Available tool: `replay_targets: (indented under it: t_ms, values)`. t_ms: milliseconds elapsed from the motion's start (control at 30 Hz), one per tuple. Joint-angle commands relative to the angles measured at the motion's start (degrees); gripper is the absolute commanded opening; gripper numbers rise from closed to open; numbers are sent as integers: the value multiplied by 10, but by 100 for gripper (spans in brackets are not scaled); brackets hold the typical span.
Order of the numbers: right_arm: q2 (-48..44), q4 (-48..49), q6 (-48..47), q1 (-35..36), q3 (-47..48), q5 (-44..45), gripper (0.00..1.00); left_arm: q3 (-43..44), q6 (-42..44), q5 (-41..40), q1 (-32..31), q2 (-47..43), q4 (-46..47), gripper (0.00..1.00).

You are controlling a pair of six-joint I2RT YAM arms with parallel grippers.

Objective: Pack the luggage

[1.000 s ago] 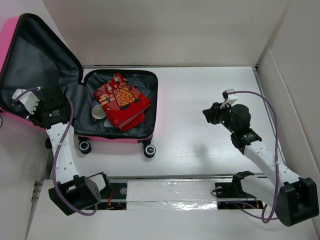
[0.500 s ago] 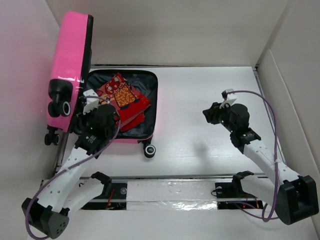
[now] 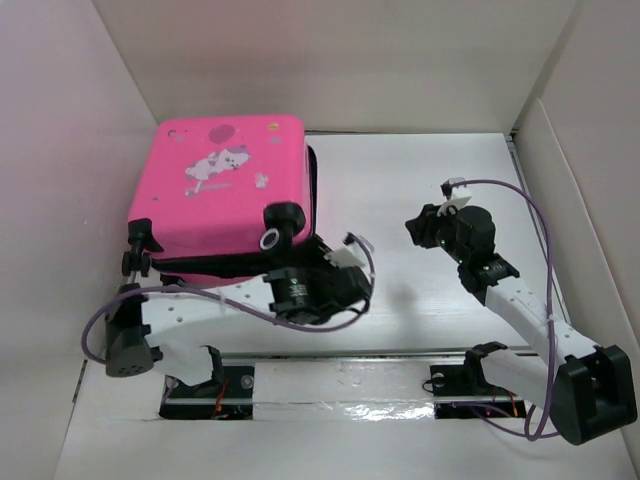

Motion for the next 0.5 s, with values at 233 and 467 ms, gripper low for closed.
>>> replay_targets:
  t_ms: [233, 467]
  values:
    - [-8, 9, -10, 10, 24, 31, 29, 118, -40, 120, -36, -55, 38, 69]
    - [-10, 15, -15, 29, 22, 45, 0, 144, -70, 212, 257, -101, 198, 62]
